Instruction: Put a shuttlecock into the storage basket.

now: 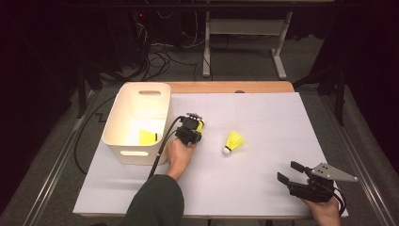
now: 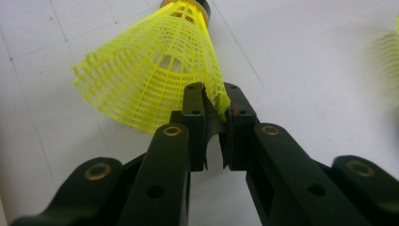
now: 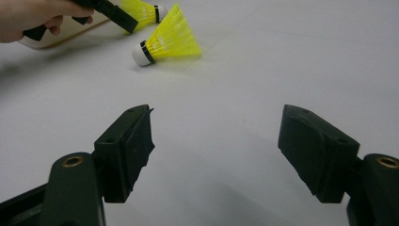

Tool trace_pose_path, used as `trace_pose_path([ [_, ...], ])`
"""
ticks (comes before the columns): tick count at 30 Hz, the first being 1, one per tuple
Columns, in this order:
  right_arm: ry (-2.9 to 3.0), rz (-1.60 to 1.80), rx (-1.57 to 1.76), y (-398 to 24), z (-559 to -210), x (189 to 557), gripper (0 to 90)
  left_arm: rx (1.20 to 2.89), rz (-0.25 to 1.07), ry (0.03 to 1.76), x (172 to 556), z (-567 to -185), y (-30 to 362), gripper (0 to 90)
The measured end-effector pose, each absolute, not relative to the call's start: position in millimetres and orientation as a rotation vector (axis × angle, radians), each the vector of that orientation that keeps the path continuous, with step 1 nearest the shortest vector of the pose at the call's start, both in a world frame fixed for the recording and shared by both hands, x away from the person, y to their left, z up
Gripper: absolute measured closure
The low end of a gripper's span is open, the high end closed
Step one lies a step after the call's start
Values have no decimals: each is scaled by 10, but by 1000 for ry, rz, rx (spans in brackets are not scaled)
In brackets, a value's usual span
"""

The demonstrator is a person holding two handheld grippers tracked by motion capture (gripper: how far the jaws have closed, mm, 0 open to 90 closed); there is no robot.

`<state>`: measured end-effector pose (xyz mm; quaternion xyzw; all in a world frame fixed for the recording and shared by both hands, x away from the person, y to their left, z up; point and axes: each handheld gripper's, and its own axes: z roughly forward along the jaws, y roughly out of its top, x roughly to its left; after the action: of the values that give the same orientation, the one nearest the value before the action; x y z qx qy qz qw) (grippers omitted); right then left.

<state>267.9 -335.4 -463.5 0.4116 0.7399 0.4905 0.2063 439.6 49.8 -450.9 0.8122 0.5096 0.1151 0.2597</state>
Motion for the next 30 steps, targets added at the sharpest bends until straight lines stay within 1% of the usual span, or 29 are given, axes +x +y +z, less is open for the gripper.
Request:
trace_pose_path([
  [9,2074,1343,1155,-3344,-4644,2686,273,2200,317,1379,4394,-4492,502,876],
  [30,2103,1325,1157,-3329,-4661,2701,273,2187,330,1359,4366,-4437,511,885],
])
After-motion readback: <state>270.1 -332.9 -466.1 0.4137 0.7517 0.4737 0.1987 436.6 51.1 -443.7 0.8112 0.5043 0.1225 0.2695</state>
